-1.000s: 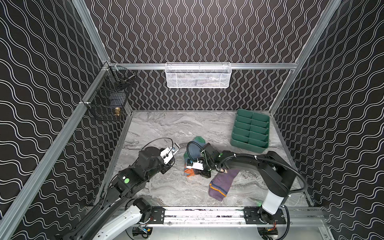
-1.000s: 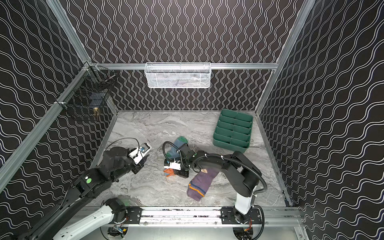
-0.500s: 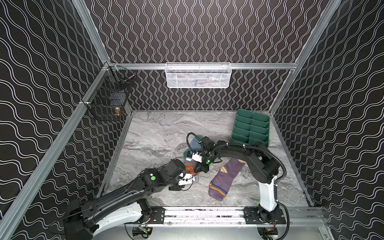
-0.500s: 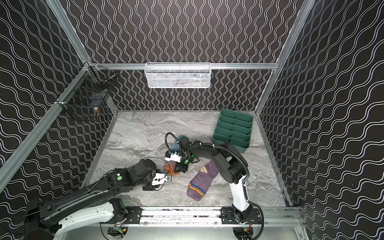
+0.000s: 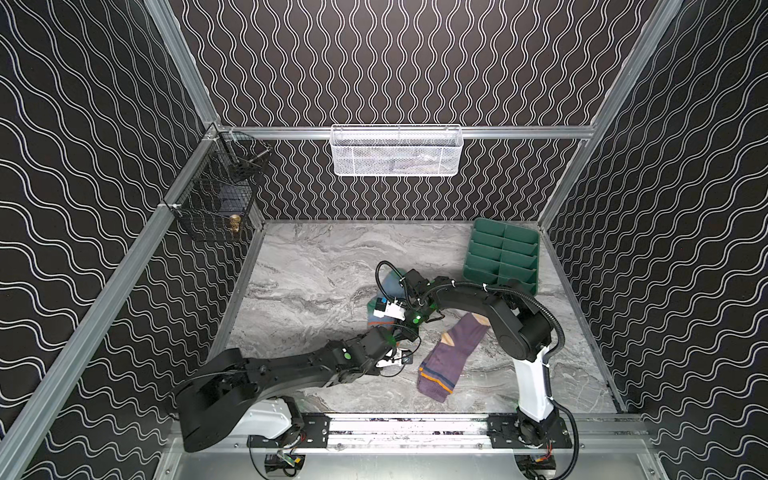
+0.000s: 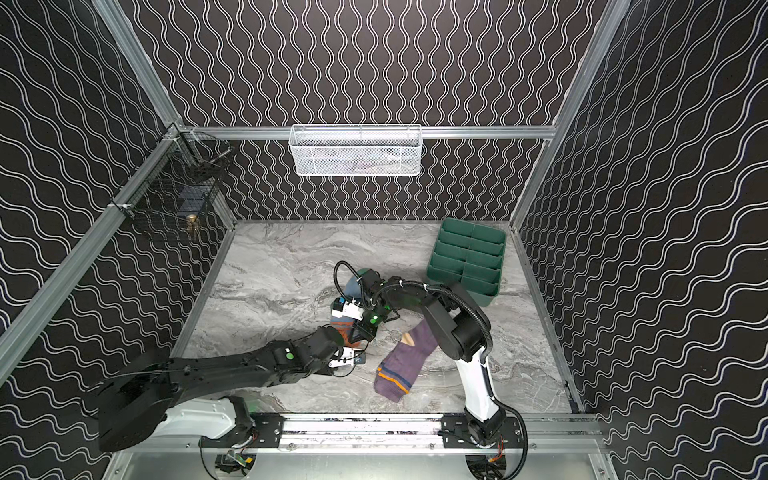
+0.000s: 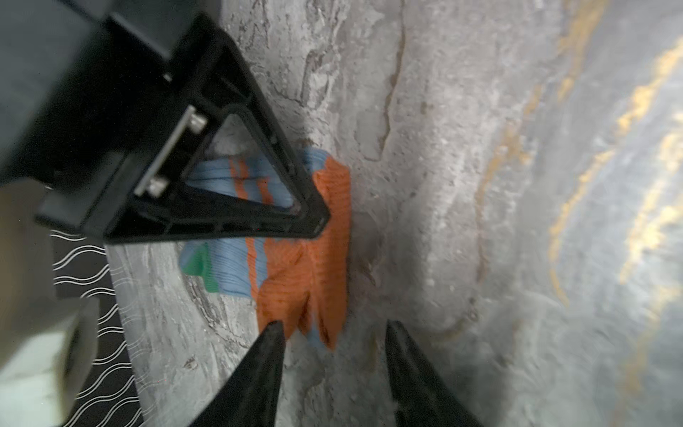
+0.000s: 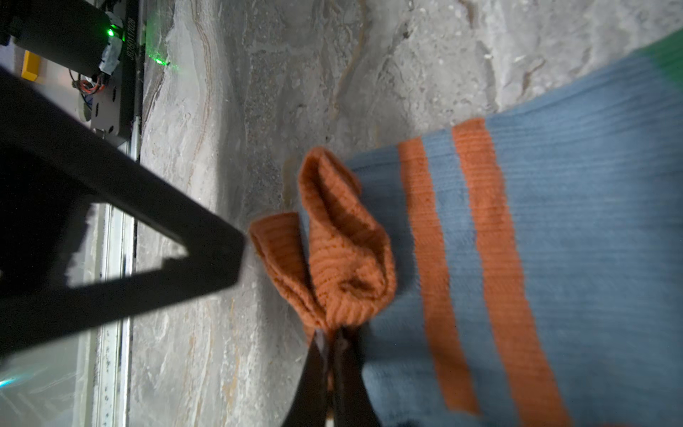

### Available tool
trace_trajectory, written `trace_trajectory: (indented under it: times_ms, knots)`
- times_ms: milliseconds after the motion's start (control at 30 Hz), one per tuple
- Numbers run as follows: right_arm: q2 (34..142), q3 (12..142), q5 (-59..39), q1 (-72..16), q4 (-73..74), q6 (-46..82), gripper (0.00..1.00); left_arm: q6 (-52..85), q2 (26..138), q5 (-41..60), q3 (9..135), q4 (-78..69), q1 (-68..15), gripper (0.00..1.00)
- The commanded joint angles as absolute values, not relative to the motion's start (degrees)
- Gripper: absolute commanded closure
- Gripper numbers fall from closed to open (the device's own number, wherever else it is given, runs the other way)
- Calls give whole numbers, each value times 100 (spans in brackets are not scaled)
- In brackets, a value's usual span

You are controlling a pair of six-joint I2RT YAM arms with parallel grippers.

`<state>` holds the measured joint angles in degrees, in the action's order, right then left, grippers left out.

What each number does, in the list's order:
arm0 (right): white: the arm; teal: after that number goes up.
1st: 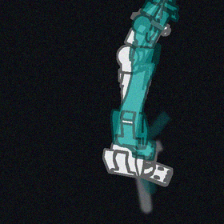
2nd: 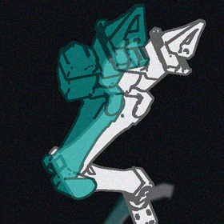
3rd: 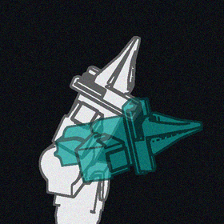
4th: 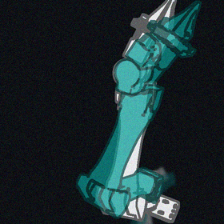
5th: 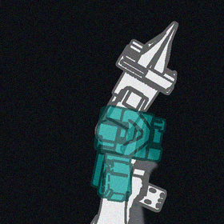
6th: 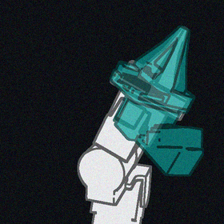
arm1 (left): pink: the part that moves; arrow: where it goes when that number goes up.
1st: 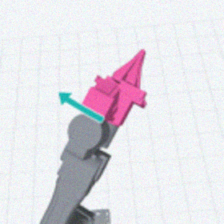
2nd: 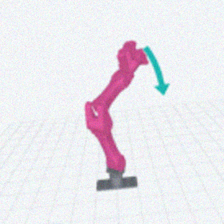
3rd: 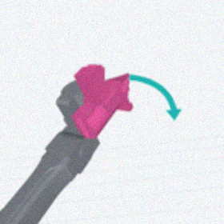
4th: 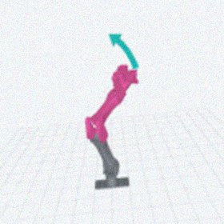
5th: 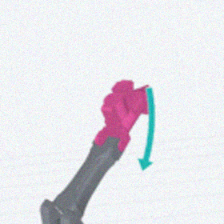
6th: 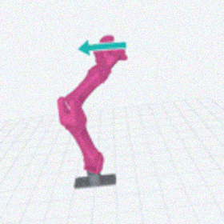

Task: Roll the socks
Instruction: 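Pull the left gripper back while the right gripper holds the folded cuff, then grasp the folded orange cuff with the left gripper beside the right gripper, then open and lift the right gripper off the cuff while the left holds it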

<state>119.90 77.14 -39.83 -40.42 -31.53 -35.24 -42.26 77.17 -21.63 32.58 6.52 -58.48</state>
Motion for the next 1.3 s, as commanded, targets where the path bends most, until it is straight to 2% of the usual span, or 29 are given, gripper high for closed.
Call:
trace_trajectory:
  times_ms: [0, 167, 333, 633, 733, 833, 867, 900, 1033, 1167, 1267]
  knots:
    - [12058, 7734, -3877, -4035, -3521, -3729, 100, -4405, 7931, -2367, 3213, -117, -5806, 50]
    - [12012, 7683, -4040, -4028, -3559, -3831, 100, -4324, 8262, -2241, 3154, -297, -5641, 51]
    - [11953, 7621, -4196, -4030, -3600, -3958, 100, -4259, 8401, -1758, 3283, 0, -5335, 59]
    - [11927, 7585, -4298, -3977, -3586, -3923, 100, -4187, 8633, -1253, 3519, 253, -5193, 84]
    - [11857, 7560, -4298, -3950, -3548, -3878, 100, -4126, 8666, -1169, 3541, 315, -5190, 100]
    - [11665, 7427, -4285, -3903, -3347, -3775, 100, -4118, 8641, -1159, 3566, 434, -5188, 100]
    - [11581, 7356, -4274, -3889, -3237, -3722, 98, -4105, 8616, -1137, 3585, 508, -5186, 100]
    - [11443, 7242, -4224, -3866, -3051, -3626, 90, -4096, 8600, -1084, 3644, 664, -5186, 100]
    - [10602, 6586, -4053, -3731, -2145, -3276, 71, -3886, 8637, -850, 3968, 1427, -5112, 100]
    - [9605, 5885, -3657, -3514, -1000, -2681, 68, -3640, 8766, -351, 4276, 2074, -4910, 100]
    - [8733, 5196, -2443, -3266, 260, -1757, 68, -3428, 8977, 64, 4607, 2559, -4734, 100]
